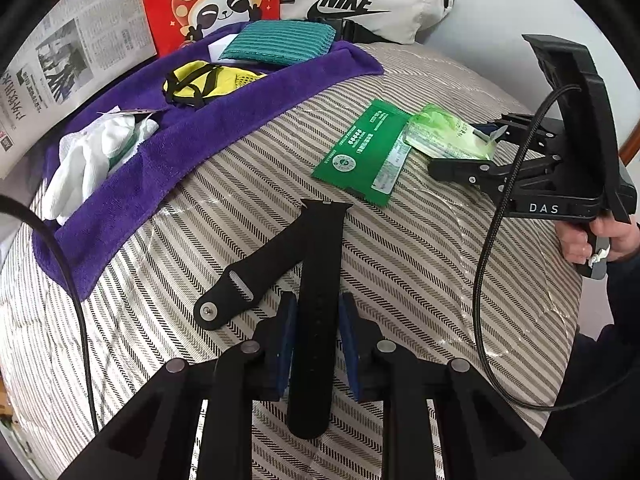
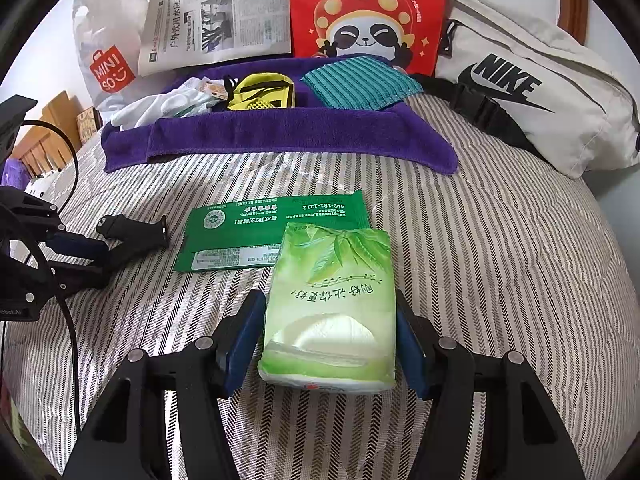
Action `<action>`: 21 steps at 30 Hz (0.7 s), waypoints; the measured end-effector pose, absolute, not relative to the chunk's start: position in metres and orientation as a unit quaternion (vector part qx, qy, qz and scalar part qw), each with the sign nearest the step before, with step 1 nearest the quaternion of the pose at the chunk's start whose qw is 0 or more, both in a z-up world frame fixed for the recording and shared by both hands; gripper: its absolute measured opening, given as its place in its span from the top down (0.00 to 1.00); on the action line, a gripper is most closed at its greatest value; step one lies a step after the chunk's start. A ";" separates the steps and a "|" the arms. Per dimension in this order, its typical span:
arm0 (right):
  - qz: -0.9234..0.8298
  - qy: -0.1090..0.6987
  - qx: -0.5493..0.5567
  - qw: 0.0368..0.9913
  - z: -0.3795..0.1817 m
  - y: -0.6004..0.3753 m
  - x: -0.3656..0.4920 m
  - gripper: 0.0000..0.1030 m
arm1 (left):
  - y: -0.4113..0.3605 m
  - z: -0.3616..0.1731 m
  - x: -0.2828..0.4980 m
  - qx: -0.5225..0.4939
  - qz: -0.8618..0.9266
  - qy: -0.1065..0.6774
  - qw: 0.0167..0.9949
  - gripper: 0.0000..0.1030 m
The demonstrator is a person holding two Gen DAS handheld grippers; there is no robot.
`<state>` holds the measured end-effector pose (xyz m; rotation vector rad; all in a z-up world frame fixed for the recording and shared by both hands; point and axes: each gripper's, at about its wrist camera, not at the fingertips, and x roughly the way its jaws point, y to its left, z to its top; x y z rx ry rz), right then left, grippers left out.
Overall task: Organize soft objects
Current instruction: 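Release the black strap over the towel with the left gripper while the right carries the tissue pack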
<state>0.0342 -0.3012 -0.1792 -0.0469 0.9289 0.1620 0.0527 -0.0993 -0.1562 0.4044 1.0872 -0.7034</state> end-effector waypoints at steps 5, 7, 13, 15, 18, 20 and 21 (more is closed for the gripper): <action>0.077 0.455 -0.022 0.887 -0.178 -0.302 0.036 0.41 | -0.103 -0.155 0.055 0.185 -0.310 0.513 0.779 0.80; 0.074 0.462 -0.025 0.884 -0.176 -0.303 0.038 0.48 | -0.103 -0.155 0.054 0.179 -0.302 0.514 0.782 0.80; 0.089 0.478 -0.006 0.874 -0.167 -0.311 0.043 0.49 | -0.099 -0.143 0.047 0.158 -0.279 0.501 0.804 0.81; 0.088 0.473 -0.016 0.877 -0.159 -0.311 0.043 0.49 | -0.097 -0.136 0.044 0.152 -0.282 0.494 0.808 0.81; 0.095 0.463 -0.016 0.881 -0.147 -0.311 0.043 0.49 | -0.093 -0.126 0.044 0.137 -0.284 0.486 0.815 0.81; 0.102 0.457 -0.014 0.883 -0.139 -0.311 0.044 0.49 | -0.090 -0.122 0.045 0.131 -0.280 0.482 0.820 0.81; 0.105 0.456 -0.012 0.884 -0.137 -0.312 0.045 0.49 | -0.089 -0.120 0.046 0.129 -0.279 0.481 0.821 0.81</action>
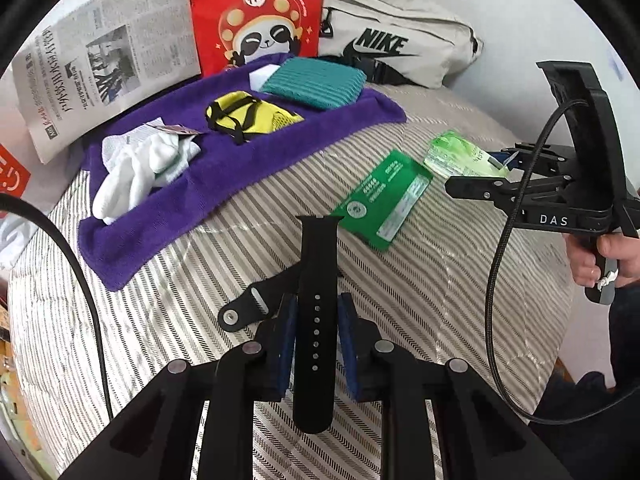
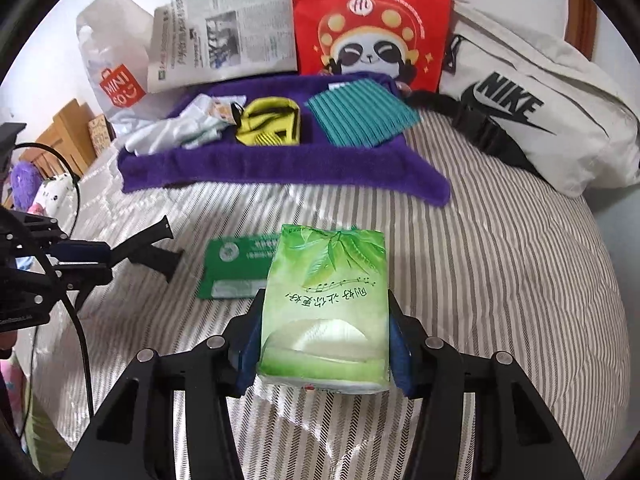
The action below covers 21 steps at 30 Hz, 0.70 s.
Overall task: Organize soft objects
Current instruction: 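Release the black strap over the towel with the left gripper while the right carries the tissue pack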
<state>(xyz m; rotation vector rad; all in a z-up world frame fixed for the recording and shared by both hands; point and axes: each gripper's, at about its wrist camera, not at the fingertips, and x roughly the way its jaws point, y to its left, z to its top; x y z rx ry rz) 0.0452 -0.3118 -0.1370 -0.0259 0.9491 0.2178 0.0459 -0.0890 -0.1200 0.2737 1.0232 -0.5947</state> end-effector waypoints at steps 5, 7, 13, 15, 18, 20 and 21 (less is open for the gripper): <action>0.111 0.450 -0.012 0.886 -0.127 -0.312 0.054 0.49 | -0.084 -0.105 0.053 0.119 -0.277 0.465 0.832 0.81; 0.114 0.449 -0.014 0.886 -0.124 -0.310 0.059 0.49 | -0.082 -0.099 0.058 0.113 -0.276 0.460 0.836 0.81; 0.124 0.447 -0.011 0.886 -0.113 -0.304 0.077 0.49 | -0.071 -0.085 0.080 0.080 -0.270 0.451 0.847 0.81; 0.127 0.445 -0.008 0.886 -0.109 -0.303 0.084 0.49 | -0.069 -0.081 0.088 0.073 -0.269 0.445 0.851 0.81; 0.130 0.442 -0.008 0.887 -0.104 -0.299 0.096 0.49 | -0.066 -0.080 0.106 0.064 -0.258 0.449 0.853 0.81; 0.132 0.440 -0.007 0.888 -0.101 -0.298 0.106 0.49 | -0.064 -0.080 0.116 0.061 -0.252 0.451 0.854 0.81; 0.133 0.439 -0.006 0.888 -0.099 -0.297 0.111 0.49 | -0.063 -0.079 0.123 0.055 -0.247 0.452 0.855 0.81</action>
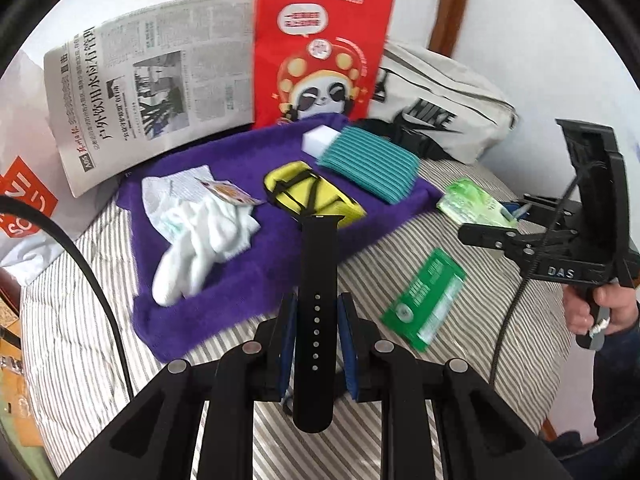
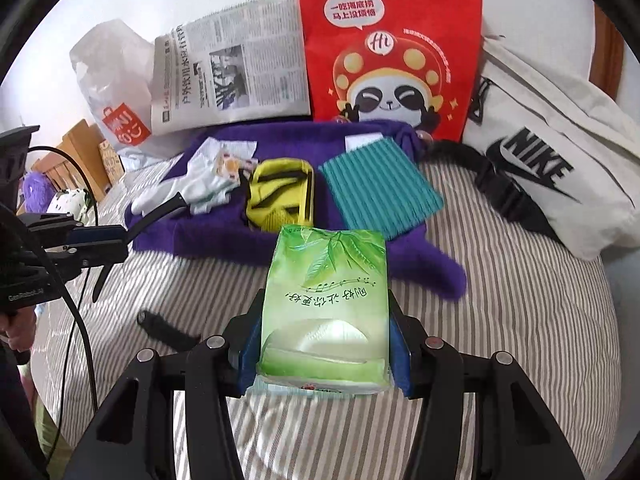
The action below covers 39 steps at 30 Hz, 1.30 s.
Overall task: Organize soft objects
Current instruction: 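Release the black strap over the towel with the left gripper while the right carries the tissue pack, then lower the green tissue pack onto the purple towel and open the right gripper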
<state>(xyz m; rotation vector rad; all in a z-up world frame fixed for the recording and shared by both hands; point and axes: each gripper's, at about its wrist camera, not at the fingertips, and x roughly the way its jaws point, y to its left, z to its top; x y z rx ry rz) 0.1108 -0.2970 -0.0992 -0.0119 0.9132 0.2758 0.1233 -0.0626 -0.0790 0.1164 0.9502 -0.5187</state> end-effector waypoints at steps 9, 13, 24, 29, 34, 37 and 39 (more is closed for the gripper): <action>0.137 0.431 -0.007 0.892 -0.091 -0.294 0.157 0.49 | -0.062 -0.082 0.182 0.033 -0.225 0.466 0.855 0.81; 0.136 0.433 -0.005 0.891 -0.092 -0.297 0.173 0.49 | -0.065 -0.091 0.208 0.028 -0.213 0.475 0.853 0.81; 0.131 0.453 0.005 0.882 -0.110 -0.301 0.194 0.49 | -0.077 -0.121 0.256 0.050 -0.204 0.495 0.843 0.81; 0.136 0.457 -0.009 0.879 -0.113 -0.292 0.201 0.49 | -0.076 -0.139 0.258 0.058 -0.207 0.506 0.835 0.80; 0.140 0.451 -0.015 0.881 -0.112 -0.282 0.209 0.49 | -0.073 -0.144 0.260 0.047 -0.213 0.510 0.832 0.80; 0.145 0.452 -0.019 0.880 -0.114 -0.276 0.211 0.49 | -0.070 -0.143 0.259 0.035 -0.219 0.513 0.829 0.80; 0.146 0.453 -0.022 0.879 -0.115 -0.273 0.212 0.49 | -0.067 -0.141 0.257 0.031 -0.224 0.512 0.828 0.73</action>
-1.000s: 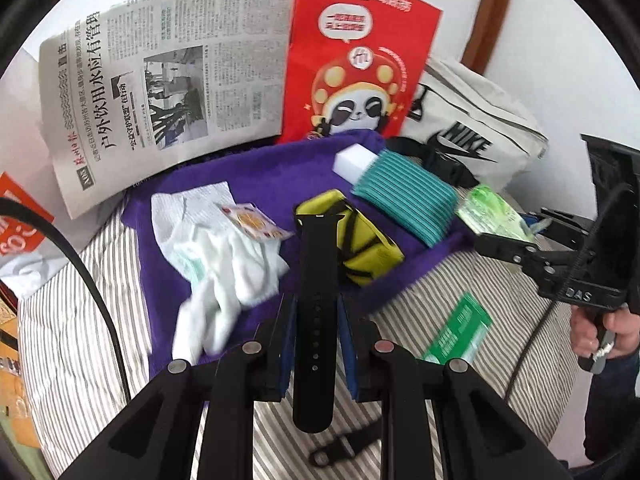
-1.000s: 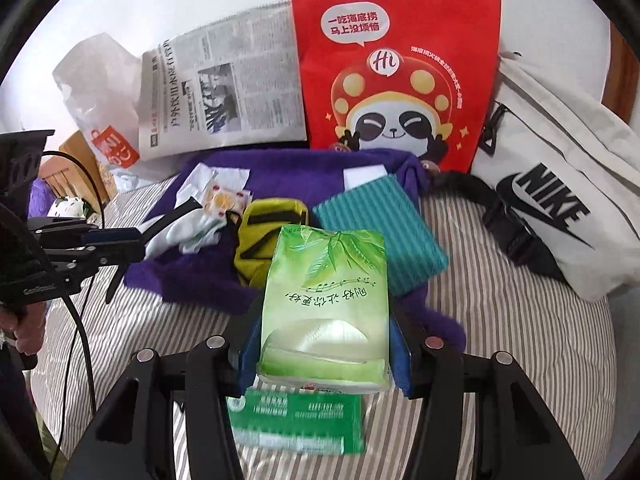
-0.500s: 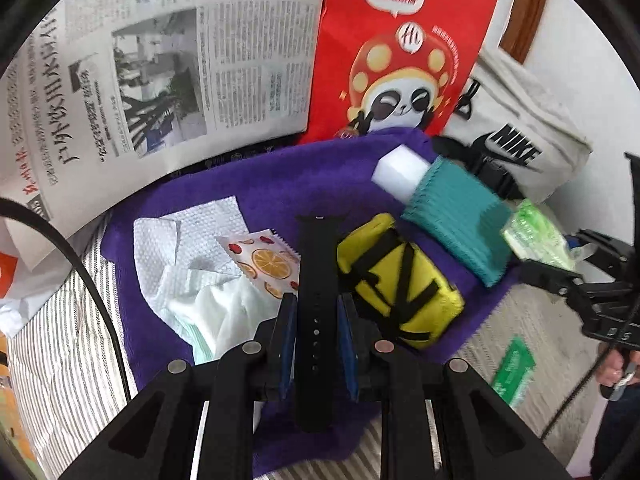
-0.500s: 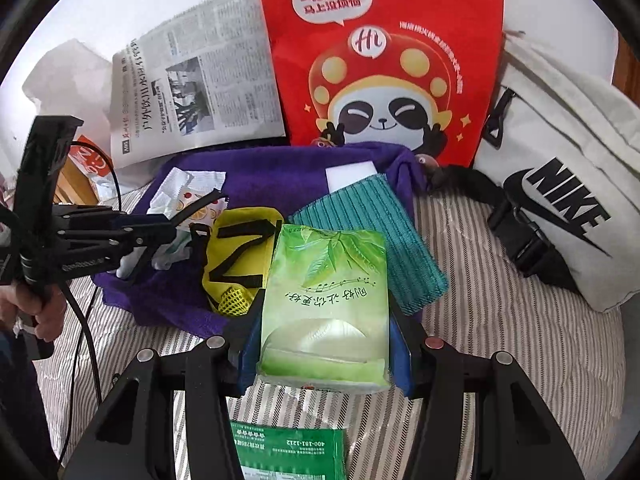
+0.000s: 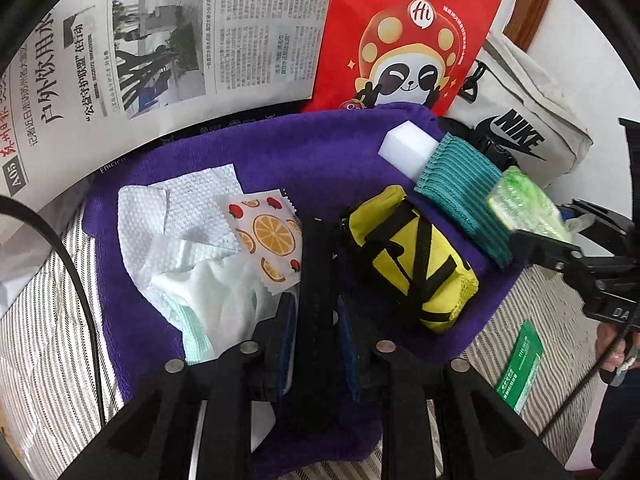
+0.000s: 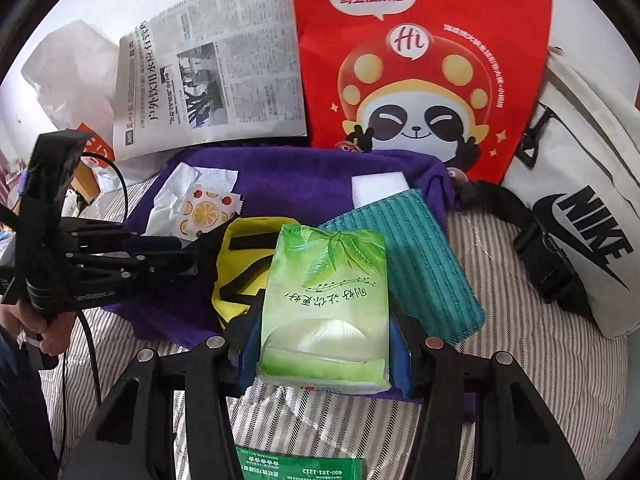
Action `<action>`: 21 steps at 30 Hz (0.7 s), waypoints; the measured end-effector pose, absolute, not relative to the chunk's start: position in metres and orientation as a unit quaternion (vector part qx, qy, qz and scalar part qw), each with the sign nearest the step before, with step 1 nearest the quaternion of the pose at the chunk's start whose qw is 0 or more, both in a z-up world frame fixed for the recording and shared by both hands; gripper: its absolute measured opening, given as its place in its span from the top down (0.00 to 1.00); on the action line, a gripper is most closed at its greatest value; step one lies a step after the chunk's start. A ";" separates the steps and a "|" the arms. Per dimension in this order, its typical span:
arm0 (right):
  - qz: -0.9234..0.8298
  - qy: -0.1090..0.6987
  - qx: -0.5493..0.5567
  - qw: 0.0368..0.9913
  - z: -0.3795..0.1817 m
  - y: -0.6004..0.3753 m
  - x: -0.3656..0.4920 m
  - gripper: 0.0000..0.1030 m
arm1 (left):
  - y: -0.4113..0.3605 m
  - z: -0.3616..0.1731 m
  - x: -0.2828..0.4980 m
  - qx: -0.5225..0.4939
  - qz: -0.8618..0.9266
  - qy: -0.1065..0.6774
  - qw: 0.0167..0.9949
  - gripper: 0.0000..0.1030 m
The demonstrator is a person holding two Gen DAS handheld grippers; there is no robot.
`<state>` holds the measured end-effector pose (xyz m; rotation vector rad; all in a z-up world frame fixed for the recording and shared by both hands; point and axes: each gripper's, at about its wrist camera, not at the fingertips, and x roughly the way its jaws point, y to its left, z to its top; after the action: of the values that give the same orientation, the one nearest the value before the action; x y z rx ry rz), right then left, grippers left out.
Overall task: Organize soft objects
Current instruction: 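Lower the green tissue pack onto the purple towel and open the right gripper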
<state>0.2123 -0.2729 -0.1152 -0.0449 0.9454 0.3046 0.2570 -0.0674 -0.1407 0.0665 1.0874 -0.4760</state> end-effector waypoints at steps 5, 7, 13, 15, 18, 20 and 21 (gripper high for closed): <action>0.146 0.452 -0.026 0.880 -0.114 -0.269 0.216 0.49 | -0.061 -0.133 0.247 0.029 -0.230 0.509 0.829 0.57; 0.146 0.449 -0.026 0.881 -0.112 -0.268 0.219 0.49 | -0.056 -0.128 0.242 0.026 -0.230 0.505 0.832 0.57; 0.149 0.444 -0.028 0.883 -0.108 -0.259 0.240 0.49 | -0.038 -0.107 0.224 0.017 -0.221 0.484 0.846 0.51; 0.151 0.446 -0.029 0.882 -0.109 -0.252 0.253 0.49 | -0.031 -0.101 0.216 0.018 -0.215 0.478 0.852 0.51; 0.160 0.450 -0.020 0.878 -0.114 -0.241 0.276 0.49 | -0.020 -0.094 0.207 0.016 -0.204 0.472 0.858 0.51; 0.154 0.450 -0.026 0.879 -0.119 -0.232 0.292 0.49 | -0.015 -0.090 0.201 0.020 -0.197 0.468 0.861 0.51; 0.151 0.453 -0.029 0.878 -0.122 -0.229 0.298 0.49 | -0.013 -0.089 0.199 0.020 -0.197 0.467 0.862 0.50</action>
<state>0.2983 -0.2291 -0.1216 -0.0614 0.9437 0.3143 0.1991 -0.0129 -0.0888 0.0419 0.9800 -0.4127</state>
